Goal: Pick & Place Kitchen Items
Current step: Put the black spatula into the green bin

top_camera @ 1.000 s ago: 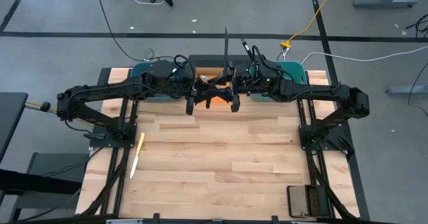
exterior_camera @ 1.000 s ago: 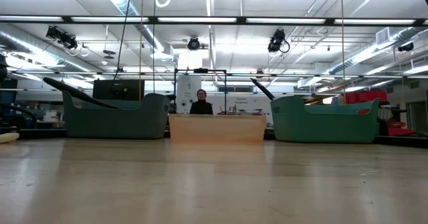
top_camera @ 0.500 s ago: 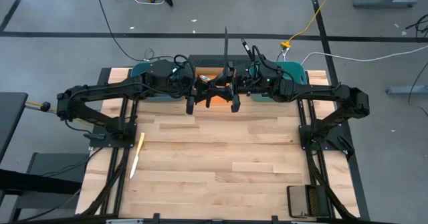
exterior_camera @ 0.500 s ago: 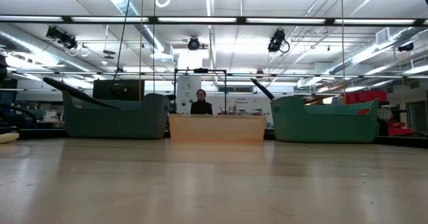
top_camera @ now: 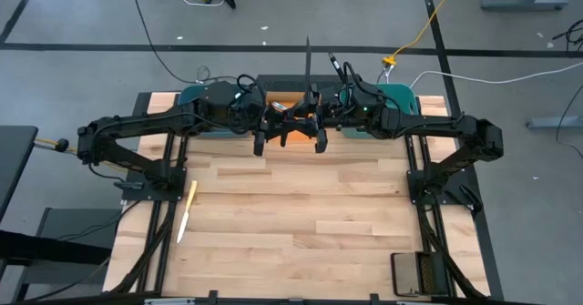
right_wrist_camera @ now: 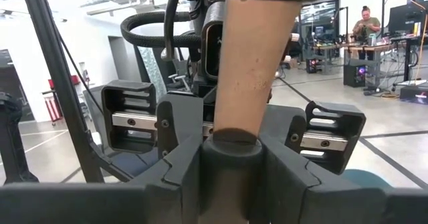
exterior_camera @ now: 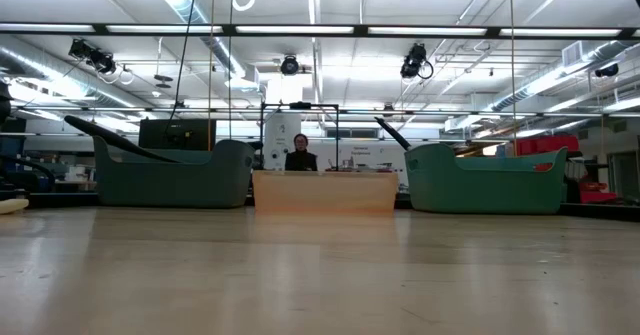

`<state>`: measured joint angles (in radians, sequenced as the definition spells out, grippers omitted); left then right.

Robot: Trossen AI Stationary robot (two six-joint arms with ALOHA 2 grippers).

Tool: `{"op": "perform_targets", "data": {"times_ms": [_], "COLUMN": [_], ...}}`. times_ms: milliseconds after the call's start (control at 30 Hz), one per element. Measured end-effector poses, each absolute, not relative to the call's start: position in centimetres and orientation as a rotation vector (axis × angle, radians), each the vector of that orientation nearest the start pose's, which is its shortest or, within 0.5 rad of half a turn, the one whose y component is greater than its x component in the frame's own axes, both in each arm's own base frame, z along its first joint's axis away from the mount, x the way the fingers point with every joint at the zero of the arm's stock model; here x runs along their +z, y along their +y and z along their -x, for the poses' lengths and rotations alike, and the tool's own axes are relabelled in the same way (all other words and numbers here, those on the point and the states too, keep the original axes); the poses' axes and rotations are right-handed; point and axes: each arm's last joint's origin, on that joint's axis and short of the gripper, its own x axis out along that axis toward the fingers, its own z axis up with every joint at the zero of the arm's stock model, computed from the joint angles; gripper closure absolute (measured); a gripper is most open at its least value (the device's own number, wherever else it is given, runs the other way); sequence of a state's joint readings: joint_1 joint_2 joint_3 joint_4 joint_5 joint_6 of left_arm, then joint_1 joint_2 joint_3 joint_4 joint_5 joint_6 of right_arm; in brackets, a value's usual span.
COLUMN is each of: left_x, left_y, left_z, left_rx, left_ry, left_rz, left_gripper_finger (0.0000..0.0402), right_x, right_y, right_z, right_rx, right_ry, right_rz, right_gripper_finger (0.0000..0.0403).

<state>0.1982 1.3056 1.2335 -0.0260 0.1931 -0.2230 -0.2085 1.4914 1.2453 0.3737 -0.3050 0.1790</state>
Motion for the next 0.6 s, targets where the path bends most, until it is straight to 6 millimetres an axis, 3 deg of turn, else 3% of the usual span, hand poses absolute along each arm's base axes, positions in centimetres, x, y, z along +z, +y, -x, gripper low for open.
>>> {"op": "perform_targets", "data": {"times_ms": [367,600], "left_x": [39.1,39.09], "left_y": [5.31,5.31], "left_z": [-29.05,-29.05], "left_rx": [0.029,0.034], "left_ry": [0.094,0.095], "left_rz": [0.241,0.245], "left_gripper_finger": [0.0278,0.0234], "right_x": [37.74,37.75], "right_y": [-6.31,-6.31], "right_z": [-34.01,-34.01], "right_rx": [0.109,0.108], "right_ry": [-0.115,-0.116], "right_rz": [-0.14,-0.132], "right_gripper_finger": [0.0276,0.0277]}}
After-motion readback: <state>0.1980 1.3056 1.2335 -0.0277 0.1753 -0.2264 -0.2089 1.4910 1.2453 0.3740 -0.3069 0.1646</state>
